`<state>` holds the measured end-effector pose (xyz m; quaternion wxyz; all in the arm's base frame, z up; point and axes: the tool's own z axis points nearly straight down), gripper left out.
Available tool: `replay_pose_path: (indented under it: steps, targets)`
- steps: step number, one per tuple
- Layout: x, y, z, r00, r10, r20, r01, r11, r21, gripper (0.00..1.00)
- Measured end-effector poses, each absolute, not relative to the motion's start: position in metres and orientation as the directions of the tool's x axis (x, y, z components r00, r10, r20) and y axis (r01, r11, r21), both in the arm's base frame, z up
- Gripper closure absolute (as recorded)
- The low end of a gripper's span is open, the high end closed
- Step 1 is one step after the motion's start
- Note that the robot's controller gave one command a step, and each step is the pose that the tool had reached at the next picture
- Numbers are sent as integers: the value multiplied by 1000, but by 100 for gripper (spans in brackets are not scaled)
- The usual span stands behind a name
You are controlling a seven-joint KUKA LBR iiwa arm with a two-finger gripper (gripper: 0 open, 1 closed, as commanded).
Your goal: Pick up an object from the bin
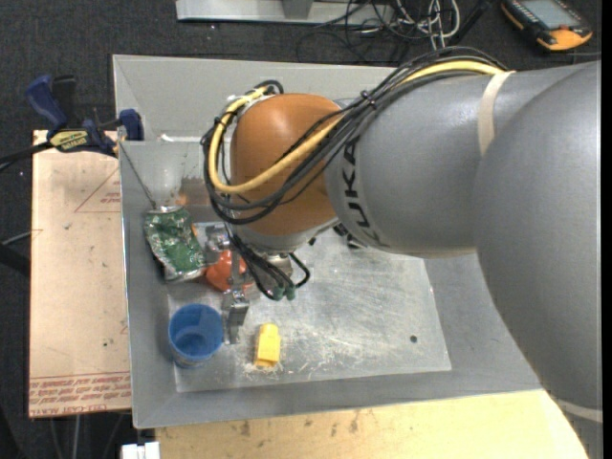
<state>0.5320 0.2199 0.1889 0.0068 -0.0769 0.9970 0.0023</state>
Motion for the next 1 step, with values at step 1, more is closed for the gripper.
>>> replay_pose_path:
  steps: [1]
  targets:
    - [574, 217, 175, -1000, -12, 7, -12, 1000, -1, 0]
